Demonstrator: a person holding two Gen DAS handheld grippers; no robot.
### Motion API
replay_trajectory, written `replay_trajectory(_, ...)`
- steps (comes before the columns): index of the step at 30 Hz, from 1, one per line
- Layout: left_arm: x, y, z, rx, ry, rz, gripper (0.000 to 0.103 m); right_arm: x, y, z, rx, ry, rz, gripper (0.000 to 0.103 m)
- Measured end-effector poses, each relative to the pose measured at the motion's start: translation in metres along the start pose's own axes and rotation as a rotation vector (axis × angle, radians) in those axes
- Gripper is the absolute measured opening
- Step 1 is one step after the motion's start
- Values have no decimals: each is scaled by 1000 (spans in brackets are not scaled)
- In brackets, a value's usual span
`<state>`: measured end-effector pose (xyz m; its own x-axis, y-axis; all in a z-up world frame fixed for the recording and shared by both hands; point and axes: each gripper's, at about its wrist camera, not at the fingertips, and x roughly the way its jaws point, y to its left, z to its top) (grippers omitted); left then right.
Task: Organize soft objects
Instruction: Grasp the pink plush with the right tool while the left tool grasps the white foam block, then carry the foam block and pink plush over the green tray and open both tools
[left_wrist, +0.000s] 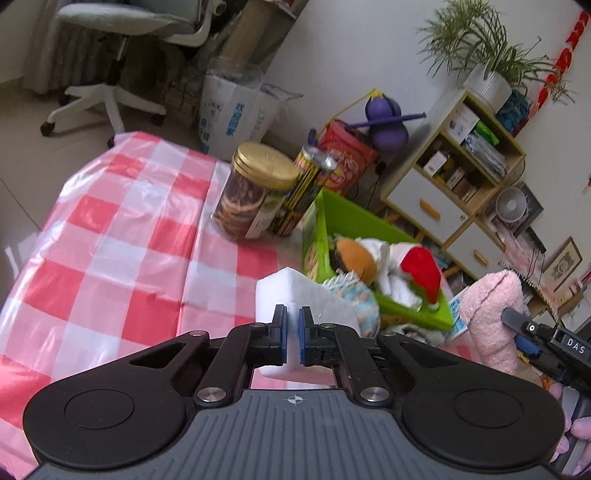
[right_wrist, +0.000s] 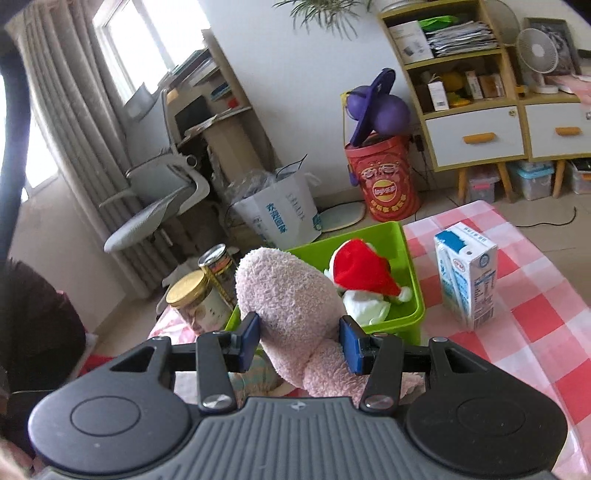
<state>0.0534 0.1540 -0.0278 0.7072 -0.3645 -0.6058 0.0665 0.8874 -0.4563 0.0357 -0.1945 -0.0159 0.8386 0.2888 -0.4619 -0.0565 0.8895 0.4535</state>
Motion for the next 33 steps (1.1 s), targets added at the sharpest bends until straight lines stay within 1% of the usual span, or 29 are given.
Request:
replay_trajectory(6, -13, -12, 15, -17, -68, -4, 0, -3, -4, 11, 10, -24, 2, 30)
replay_trajectory(8, -15, -22, 22, -5, -95, -11, 0, -2, -4, 16, 4, -35, 4, 30)
replay_trajectory(12, -4, -47, 43, 48, -132, 13, 0, 10, -1, 26, -17, -34, -7, 30)
replay_trajectory(16, 23, -79, 68, 133, -168, 56, 0, 29, 4, 39, -71, -32, -34, 30)
replay_trajectory(18, 39, -97, 77, 190, -183, 79, 0, 39, 2, 43, -71, -22, -33, 30)
replay_trajectory(22, 76, -130, 85, 325, -215, 141, 0, 62, -6, 50, -64, 15, -28, 30)
replay_trajectory(24, 95, -140, 87, 373, -219, 168, 0, 72, -9, 48, -70, 33, -29, 30)
replay_trajectory(26, 115, -146, 87, 412, -213, 193, 0, 82, -11, 47, -89, 57, -30, 30)
replay_trajectory(28, 136, -149, 85, 450, -190, 217, 1, 93, -13, 45, -113, 81, -30, 30)
replay_trajectory(32, 176, -153, 77, 535, -126, 281, 1, 112, -14, 39, -150, 147, 20, 30)
replay_trajectory(33, 183, -152, 75, 551, -115, 287, 1, 116, -14, 38, -162, 162, 28, 30)
